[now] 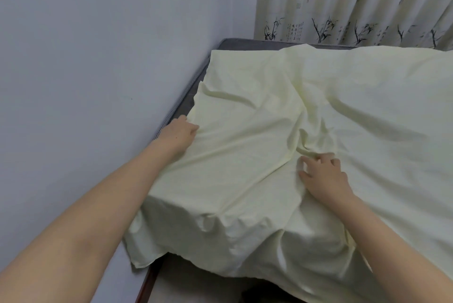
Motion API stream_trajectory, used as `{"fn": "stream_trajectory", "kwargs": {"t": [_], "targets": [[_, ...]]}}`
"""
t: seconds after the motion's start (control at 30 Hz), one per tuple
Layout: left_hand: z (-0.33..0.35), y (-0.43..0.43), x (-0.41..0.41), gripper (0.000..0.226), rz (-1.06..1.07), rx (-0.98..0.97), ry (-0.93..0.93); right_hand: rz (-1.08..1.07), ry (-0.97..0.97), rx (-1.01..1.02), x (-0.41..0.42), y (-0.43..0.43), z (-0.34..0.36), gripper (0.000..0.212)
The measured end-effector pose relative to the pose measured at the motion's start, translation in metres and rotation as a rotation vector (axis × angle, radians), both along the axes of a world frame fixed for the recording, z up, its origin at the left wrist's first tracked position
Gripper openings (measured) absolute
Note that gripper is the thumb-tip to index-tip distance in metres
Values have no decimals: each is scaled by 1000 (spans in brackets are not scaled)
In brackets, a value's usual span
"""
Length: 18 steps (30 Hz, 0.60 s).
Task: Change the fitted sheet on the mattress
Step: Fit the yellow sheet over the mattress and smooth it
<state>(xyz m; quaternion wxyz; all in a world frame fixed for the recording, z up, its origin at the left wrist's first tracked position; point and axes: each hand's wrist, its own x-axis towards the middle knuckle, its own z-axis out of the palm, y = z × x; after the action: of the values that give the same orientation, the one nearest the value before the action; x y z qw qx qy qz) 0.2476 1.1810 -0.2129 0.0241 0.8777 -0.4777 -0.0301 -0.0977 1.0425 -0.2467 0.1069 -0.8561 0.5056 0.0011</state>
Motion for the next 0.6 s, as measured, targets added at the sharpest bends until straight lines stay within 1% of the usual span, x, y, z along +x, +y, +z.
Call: {"fn": "stream_trajectory", "kwargs": {"t": [0.07, 0.13, 0.23, 0.3, 0.37, 0.4, 0.43, 0.47, 0.5, 0.57, 0.6], "targets": [[-11, -21, 12, 38, -5, 58, 57, 60, 32, 31, 7, -17, -3, 46], [-24, -38, 23, 40, 54, 70, 54, 93, 63, 55, 19, -32, -8, 46], [-36, -60, 38, 42, 125, -3, -19, 79, 35, 32, 35, -51, -14, 45], [-35, -72, 52, 39, 147, -52, -25, 64, -30, -25, 46, -66, -14, 47], [-31, -82, 68, 27, 134, -49, -46, 10, -174, -86, 58, -81, -9, 53], [-27, -85, 74, 23, 131, -38, -68, -48, -238, -85, 64, -89, -6, 59], [-21, -88, 80, 25, 133, -23, -97, -122, -267, -62, 69, -97, -1, 64], [-17, -91, 87, 26, 139, -10, -128, -181, -246, -31, 74, -105, 2, 67], [-12, -94, 93, 27, 145, -2, -165, -216, -177, -7, 77, -113, 5, 65], [-6, -101, 104, 26, 129, 19, -292, -233, -32, 46, 84, -128, 10, 47], [-3, -104, 108, 26, 120, 27, -350, -239, -51, 97, 87, -135, 14, 35]]}}
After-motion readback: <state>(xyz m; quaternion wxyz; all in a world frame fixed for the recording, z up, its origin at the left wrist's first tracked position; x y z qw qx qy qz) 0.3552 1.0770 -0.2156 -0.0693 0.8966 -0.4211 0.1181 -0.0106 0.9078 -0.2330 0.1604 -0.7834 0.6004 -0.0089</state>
